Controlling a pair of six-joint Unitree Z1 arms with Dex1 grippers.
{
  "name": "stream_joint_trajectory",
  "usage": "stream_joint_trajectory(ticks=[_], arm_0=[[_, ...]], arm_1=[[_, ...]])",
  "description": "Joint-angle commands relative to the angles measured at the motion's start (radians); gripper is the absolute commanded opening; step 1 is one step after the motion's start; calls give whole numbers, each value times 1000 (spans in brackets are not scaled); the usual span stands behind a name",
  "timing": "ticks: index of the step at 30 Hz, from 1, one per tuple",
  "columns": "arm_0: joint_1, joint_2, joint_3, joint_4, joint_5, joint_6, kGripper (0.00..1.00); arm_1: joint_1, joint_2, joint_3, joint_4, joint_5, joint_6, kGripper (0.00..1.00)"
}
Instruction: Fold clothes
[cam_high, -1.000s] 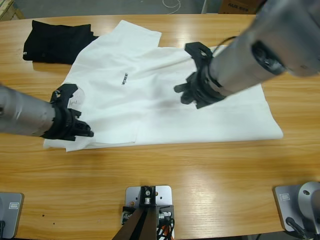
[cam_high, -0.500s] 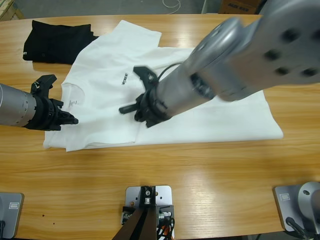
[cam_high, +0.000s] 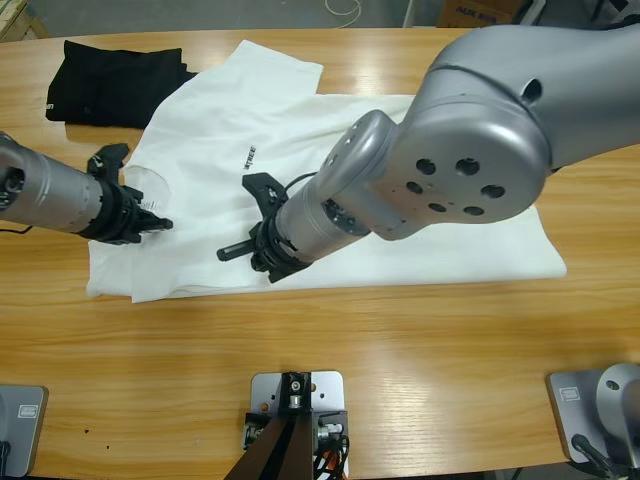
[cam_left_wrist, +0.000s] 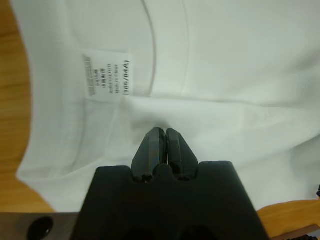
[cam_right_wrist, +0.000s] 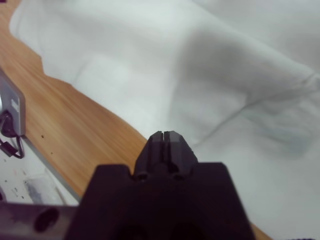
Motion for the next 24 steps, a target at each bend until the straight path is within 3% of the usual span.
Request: stream_joint_trajectory(ticks=[1,11,24], arm_0=[[9,124,5,-58,-31,21,0],[34,135,-3,-64,-31,29,0],[35,15,184,-51,-36,36,0]], arm_1=[[17,72,11,-2,18,22,0],[32,76,23,65,-17,77,0],[32,77,55,68,-42,110,0]])
